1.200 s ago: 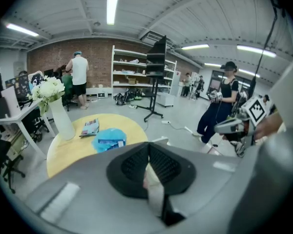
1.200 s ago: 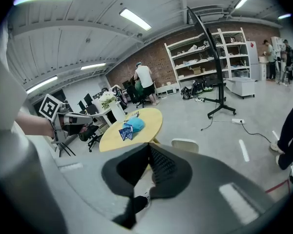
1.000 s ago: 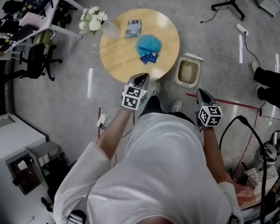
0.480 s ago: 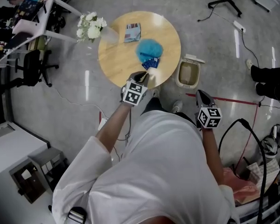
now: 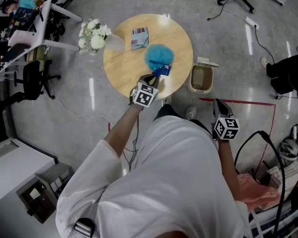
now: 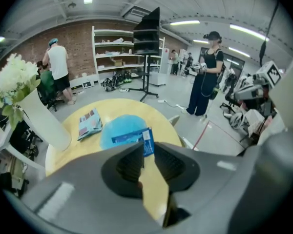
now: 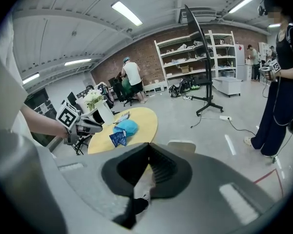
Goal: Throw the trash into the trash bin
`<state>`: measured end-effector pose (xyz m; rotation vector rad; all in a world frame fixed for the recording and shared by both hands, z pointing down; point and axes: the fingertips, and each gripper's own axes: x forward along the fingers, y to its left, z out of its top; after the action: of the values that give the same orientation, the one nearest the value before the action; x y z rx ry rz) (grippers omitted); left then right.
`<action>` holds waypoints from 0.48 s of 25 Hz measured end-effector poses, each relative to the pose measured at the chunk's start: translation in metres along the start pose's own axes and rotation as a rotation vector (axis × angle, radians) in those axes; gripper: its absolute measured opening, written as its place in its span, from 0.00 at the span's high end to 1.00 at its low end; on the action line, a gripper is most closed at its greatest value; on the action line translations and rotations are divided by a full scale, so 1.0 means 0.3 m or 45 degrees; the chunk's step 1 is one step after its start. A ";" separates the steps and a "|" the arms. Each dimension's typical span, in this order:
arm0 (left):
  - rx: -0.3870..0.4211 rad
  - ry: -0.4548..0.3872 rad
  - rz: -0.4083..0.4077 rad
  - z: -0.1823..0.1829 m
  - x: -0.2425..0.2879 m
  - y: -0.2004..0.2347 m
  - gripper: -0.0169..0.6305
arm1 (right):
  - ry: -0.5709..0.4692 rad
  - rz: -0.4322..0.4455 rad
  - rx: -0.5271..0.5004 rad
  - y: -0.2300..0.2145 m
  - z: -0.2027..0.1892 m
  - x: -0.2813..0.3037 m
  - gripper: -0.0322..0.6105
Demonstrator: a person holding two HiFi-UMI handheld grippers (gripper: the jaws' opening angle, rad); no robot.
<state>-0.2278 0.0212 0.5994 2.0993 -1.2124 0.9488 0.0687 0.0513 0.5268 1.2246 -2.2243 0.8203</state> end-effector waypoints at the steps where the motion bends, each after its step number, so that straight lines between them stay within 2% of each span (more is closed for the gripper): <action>1: 0.003 0.010 -0.005 -0.004 0.011 0.009 0.85 | 0.003 -0.009 0.004 -0.001 -0.002 0.001 0.95; 8: 0.032 0.068 -0.039 -0.025 0.086 0.076 0.84 | 0.013 -0.069 0.037 0.001 -0.007 0.005 0.95; 12: 0.045 0.149 -0.067 -0.069 0.147 0.101 0.81 | 0.008 -0.101 0.057 -0.002 0.001 0.006 0.95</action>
<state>-0.2455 -0.0001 0.6498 2.0618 -1.0837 1.0608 0.0684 0.0497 0.5280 1.3206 -2.1479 0.8454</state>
